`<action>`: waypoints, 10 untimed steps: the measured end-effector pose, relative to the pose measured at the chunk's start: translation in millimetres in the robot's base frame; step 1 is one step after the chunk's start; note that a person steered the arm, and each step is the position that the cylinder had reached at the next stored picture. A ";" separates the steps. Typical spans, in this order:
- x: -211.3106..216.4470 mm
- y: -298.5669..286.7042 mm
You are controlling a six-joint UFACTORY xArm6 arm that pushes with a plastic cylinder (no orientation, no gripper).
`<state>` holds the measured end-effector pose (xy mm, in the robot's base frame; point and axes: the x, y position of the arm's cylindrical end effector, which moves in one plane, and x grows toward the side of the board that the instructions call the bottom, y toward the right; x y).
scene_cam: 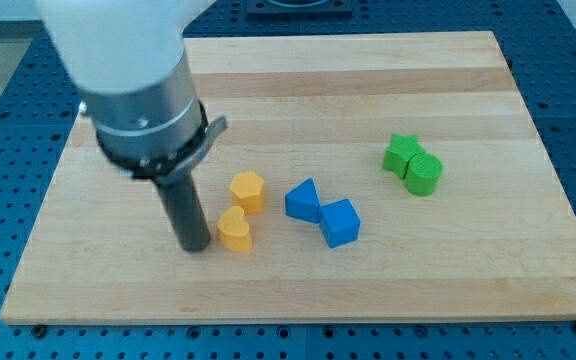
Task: Move the yellow blocks close to each other at the center
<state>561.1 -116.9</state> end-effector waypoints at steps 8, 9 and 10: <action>-139.5 44.7; -138.8 44.6; -138.2 44.6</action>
<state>422.9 -72.2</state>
